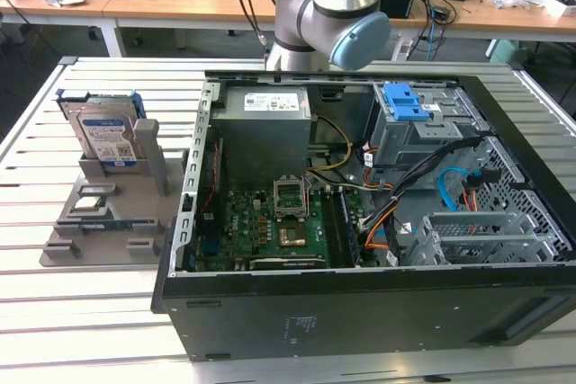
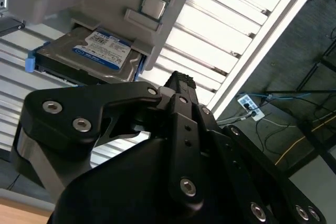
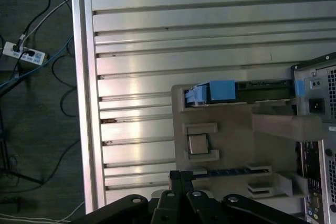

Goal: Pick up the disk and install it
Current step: 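Reach for the disk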

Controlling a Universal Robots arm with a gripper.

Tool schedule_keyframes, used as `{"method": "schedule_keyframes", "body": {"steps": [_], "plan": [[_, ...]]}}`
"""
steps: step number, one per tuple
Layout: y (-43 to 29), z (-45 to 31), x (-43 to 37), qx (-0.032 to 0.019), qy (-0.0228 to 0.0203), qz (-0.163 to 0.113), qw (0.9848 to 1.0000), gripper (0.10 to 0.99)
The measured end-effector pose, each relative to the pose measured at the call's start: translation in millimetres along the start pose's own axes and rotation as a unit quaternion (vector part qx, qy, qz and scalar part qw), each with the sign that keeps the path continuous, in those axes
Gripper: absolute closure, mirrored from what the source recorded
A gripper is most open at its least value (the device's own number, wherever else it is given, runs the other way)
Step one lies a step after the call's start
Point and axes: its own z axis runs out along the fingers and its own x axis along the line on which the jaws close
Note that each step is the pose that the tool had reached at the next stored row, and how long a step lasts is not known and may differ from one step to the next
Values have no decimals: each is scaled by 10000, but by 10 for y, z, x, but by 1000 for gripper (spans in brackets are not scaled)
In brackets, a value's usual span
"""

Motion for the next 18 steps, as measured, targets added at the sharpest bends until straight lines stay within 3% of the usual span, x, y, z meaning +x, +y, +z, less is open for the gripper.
{"method": "schedule_keyframes", "body": {"steps": [5, 6, 18], "plan": [[42, 20, -318, 35, 16, 0, 10000, 980], [47, 20, -342, 41, 18, 0, 10000, 980], [56, 22, -372, 47, 18, 0, 10000, 980]]}}
